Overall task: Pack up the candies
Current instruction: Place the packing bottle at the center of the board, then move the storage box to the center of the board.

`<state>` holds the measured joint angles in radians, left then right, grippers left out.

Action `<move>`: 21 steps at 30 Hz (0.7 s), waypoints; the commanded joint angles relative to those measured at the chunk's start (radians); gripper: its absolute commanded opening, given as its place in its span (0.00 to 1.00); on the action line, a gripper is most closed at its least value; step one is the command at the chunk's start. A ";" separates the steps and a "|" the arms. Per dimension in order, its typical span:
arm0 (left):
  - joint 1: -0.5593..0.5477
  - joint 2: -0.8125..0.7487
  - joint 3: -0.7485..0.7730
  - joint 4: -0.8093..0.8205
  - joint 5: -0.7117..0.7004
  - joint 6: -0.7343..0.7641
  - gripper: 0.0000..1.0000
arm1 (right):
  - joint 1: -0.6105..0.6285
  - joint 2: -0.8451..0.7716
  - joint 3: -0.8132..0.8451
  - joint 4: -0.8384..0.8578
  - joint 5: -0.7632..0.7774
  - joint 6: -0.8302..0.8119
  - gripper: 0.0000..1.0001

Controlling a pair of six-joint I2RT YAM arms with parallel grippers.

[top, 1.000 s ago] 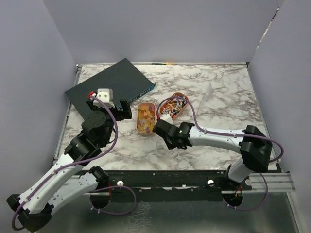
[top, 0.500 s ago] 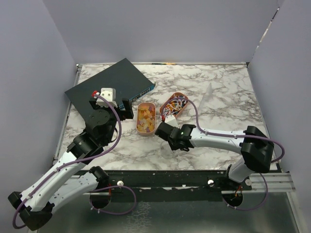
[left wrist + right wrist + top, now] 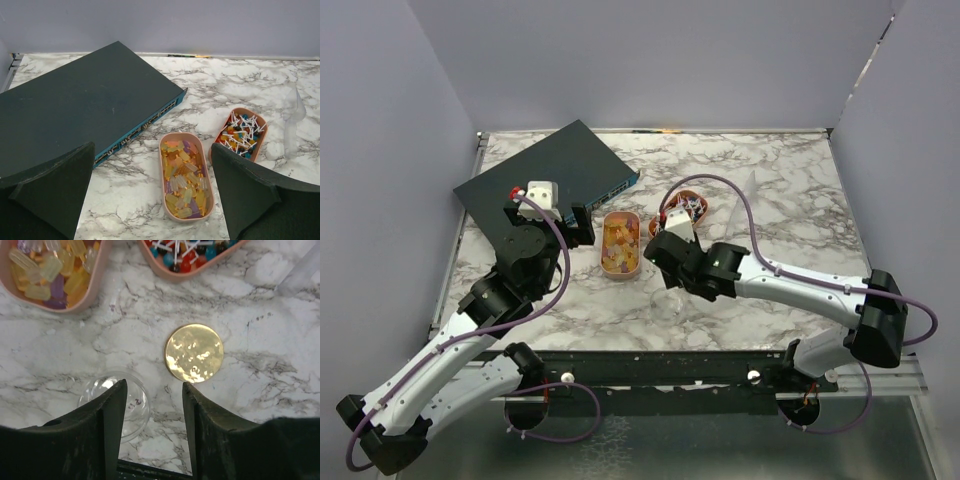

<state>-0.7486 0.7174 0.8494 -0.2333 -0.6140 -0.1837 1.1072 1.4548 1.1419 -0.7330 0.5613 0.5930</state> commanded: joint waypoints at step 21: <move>-0.003 -0.012 -0.009 0.009 0.016 -0.017 0.99 | -0.249 0.291 0.325 0.278 0.009 -0.190 0.49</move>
<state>-0.7486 0.7143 0.8494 -0.2329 -0.6117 -0.1886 0.8997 1.6722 1.4029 -0.5236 0.6285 0.3874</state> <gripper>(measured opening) 0.990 0.492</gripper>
